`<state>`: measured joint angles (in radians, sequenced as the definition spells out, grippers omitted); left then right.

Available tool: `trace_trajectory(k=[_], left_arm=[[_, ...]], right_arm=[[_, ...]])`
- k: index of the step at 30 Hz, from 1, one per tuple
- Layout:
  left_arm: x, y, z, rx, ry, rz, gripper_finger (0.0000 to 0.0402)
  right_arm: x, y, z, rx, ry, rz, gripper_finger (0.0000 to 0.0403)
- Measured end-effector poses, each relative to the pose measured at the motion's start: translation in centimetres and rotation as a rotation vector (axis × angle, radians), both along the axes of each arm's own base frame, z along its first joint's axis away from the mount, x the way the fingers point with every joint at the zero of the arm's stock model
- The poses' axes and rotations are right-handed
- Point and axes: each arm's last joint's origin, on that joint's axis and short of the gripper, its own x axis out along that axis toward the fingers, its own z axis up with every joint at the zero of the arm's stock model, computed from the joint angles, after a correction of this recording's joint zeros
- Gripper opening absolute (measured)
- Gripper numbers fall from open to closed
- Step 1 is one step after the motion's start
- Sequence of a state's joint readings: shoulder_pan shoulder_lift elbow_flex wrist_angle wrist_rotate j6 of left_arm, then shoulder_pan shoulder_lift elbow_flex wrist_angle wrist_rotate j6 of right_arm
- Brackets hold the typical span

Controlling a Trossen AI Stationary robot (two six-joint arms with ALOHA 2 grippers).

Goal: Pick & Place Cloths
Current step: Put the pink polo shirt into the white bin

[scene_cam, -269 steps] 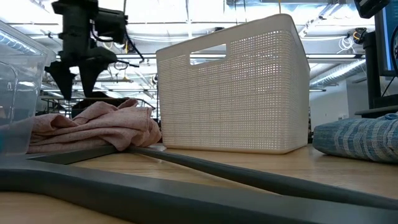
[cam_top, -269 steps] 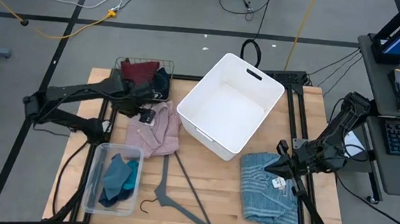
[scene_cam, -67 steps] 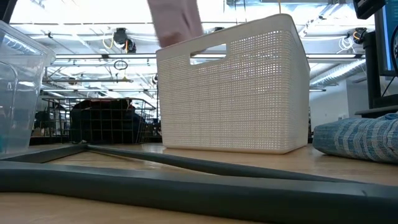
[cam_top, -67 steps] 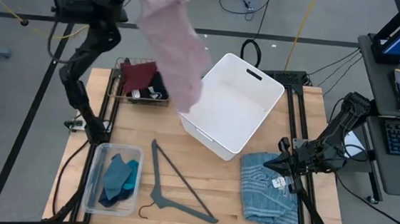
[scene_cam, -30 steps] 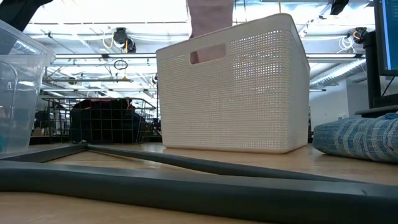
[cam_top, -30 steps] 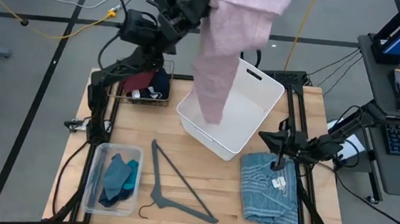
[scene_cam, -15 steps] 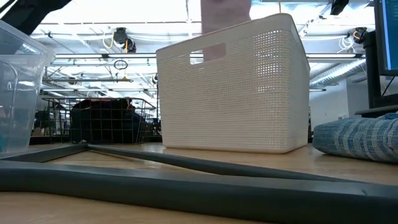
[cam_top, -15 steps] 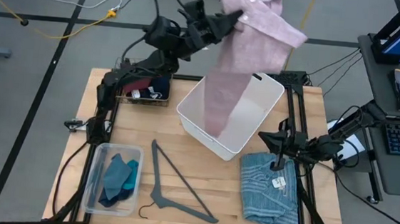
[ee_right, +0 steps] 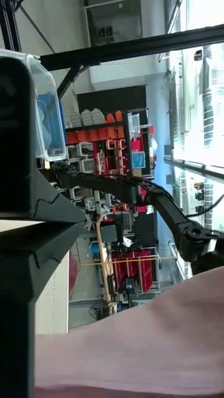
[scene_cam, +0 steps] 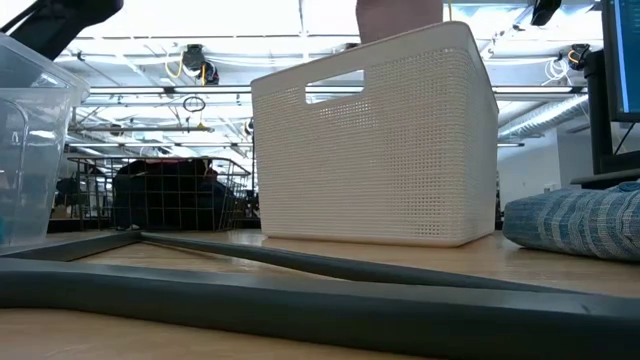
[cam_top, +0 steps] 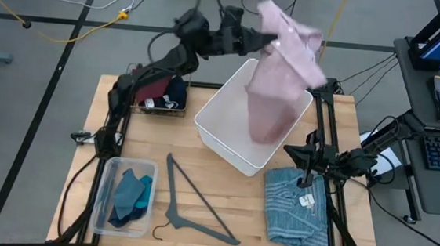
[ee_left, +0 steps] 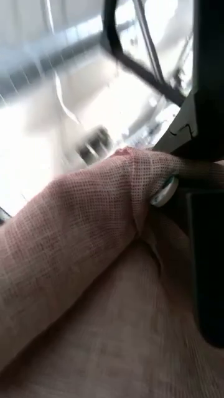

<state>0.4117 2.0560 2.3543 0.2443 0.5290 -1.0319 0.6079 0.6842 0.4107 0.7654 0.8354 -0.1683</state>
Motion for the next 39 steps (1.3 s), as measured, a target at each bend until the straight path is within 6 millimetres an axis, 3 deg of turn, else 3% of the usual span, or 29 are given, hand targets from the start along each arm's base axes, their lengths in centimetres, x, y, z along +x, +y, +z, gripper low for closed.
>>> trace_trajectory(k=[7,15,18,30,39], left_arm=[[-0.4,4.1,-4.5,-0.069,0.442,0.056,0.0018],[-2.0,6.4,-7.4,-0.048,0.703,0.114,0.0018],[-2.0,5.9,-8.2,-0.004,0.774,0.135,0.0018],[0.3,0.6,-10.3,0.294,0.976,0.205,0.0017],[3.8,0.0,-15.3,0.272,1.061,0.054,0.0017]], right_arm=[[0.0,0.0,0.0,0.000,0.000,0.000,0.0000],[0.0,0.0,0.0,-0.026,0.007,-0.008,0.0000],[0.0,0.0,0.0,-0.029,0.008,-0.009,0.0000],[0.0,0.0,0.0,-0.025,0.007,-0.008,0.0000],[0.0,0.0,0.0,-0.021,0.006,-0.008,0.0000]])
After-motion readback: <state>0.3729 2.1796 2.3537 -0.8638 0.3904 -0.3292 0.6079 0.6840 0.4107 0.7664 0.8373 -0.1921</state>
